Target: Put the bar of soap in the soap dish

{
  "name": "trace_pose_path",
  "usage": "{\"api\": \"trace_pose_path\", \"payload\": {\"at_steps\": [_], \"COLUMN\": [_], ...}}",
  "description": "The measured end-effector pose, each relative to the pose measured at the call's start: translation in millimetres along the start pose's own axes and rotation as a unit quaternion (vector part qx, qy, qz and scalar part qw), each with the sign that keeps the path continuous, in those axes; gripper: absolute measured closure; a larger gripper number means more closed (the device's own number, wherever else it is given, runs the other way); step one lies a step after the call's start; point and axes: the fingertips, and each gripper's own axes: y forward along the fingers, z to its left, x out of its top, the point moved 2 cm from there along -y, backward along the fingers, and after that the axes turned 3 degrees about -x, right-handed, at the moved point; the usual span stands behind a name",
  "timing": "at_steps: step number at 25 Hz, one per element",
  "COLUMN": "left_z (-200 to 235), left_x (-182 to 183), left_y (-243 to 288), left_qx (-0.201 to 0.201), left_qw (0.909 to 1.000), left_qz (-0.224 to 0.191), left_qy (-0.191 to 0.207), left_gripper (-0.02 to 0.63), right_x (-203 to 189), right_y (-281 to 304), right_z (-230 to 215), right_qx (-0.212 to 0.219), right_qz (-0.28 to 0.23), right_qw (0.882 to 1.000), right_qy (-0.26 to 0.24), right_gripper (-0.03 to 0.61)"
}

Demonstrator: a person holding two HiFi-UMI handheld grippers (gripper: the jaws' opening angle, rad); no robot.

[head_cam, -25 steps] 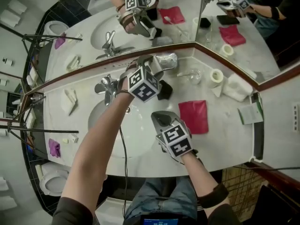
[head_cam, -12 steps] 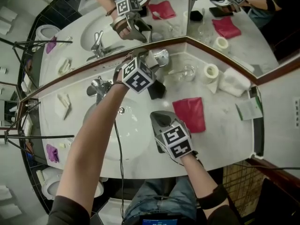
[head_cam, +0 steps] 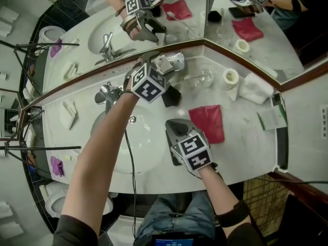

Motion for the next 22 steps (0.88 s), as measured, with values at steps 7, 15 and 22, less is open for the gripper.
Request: {"api": "trace_pose_path", "payload": {"at_steps": [7,15,22], "left_z": [-10.6,-37.0,-48.2], "left_x": [8.7,24.7,9.8], "left_y": [-50.6,-168.4,-270.1], "left_qx": [0.016,0.058,0.100], "left_qw": [0.9984,0.9835,0.9655], "left_qz": [-0.027,-0.112,-0.160], "left_qy": [-0.046,-0.130,-0.180], "left_gripper": [0.265,0.420,0.583], "right_x": [2.7,35.8,58.2], "right_y": [-19.3,-68.5,-99.0], "right_z": [0.0,10.7,35.7], "right_qx": [-0.020,-0.058,-0.075], "right_qz": [0.016,0.028,0.018], "right_qw": [1.000,0.996,0.994], "right_qy": [-0.017,-0.056,-0.083], "right_gripper": [0.558,0.558,0.558]}}
